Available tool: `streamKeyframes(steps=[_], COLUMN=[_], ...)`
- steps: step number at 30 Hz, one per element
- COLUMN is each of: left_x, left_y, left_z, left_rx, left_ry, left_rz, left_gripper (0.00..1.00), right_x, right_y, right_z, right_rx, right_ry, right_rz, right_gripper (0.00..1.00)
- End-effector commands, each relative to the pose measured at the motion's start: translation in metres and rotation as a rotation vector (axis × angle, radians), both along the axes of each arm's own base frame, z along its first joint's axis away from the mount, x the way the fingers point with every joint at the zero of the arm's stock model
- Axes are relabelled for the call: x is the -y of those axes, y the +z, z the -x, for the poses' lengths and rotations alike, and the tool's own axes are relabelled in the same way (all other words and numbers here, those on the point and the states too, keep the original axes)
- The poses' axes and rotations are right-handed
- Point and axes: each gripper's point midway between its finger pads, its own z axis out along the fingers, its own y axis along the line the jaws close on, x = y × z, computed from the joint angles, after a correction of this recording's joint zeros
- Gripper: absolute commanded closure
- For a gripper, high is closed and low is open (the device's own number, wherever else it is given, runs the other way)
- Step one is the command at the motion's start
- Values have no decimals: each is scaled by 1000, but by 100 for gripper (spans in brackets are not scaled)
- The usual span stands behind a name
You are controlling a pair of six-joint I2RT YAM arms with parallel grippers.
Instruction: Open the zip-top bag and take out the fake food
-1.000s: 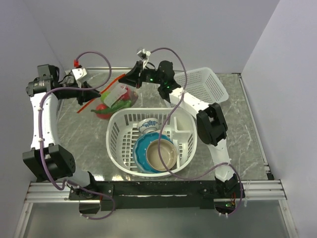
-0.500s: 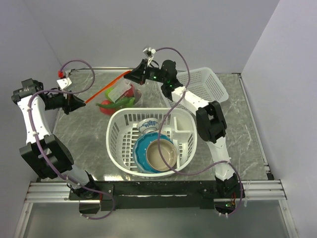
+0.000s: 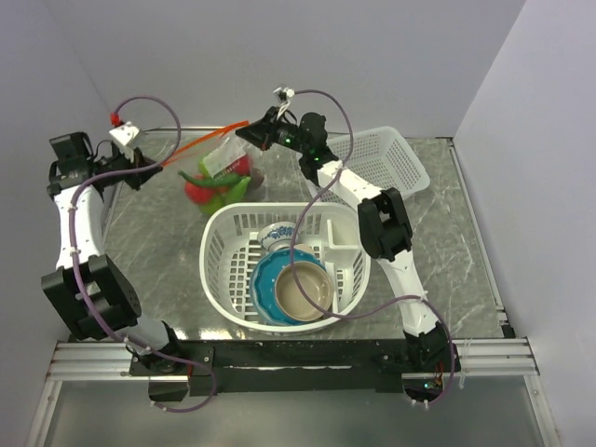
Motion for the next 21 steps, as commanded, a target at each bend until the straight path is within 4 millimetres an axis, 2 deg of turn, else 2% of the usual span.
streamKeyframes(steps=[1,2,3,6,7,8,9,10,11,12,13,14,15,16,17,18,19,21], left_x=[1,-3,-6,-7,2,7,14,33,44,53,72,82,90,103,109,115,122,127], left_y=[75,86,88,77,68,51,36,17,-12,-28,-45,-67,-76,-82,-89,-90,-91,-86], left_z=[-49,-55,-60,-65,-62,-59,-54,-42,-30,-21,-7,6,15,23,31,36,38,37], left_rx=[250,260,265,229,201,166,121,47,-23,-71,-132,-193,-226,-257,-303,-323,-346,-359], left_ry=[100,126,141,173,153,141,127,89,54,32,-9,-37,-63,-98,-108,-125,-143,-147], left_rz=[-13,1,2,11,11,-11,-17,-14,-24,-29,-30,-29,-26,-20,1,12,28,32], left_gripper=[99,99,99,99,99,99,99,99,99,99,99,99,99,99,99,99,99,99], right_x=[25,24,29,32,30,31,31,35,41,45,53,63,69,77,81,90,95,103], right_y=[56,50,50,43,31,36,25,-1,16,6,-19,-5,-17,-19,-21,-35,-33,-42], right_z=[-35,-39,-44,-48,-45,-40,-39,-38,-30,-28,-27,-25,-23,-18,-16,-17,-12,-7], right_rx=[98,89,82,41,30,33,-2,-37,-20,-52,-89,-78,-120,-133,-151,-210,-220,-258], right_ry=[-179,-187,-199,-189,-167,-158,-162,-174,-193,-212,-249,-299,-325,-349,-368,-419,-431,-484], right_rz=[-111,-113,-120,-115,-82,-65,-22,34,38,74,130,136,181,207,225,270,285,345], right_gripper=[100,100,100,100,100,100,100,100,100,94,90,90,90,90,73,57,34,13])
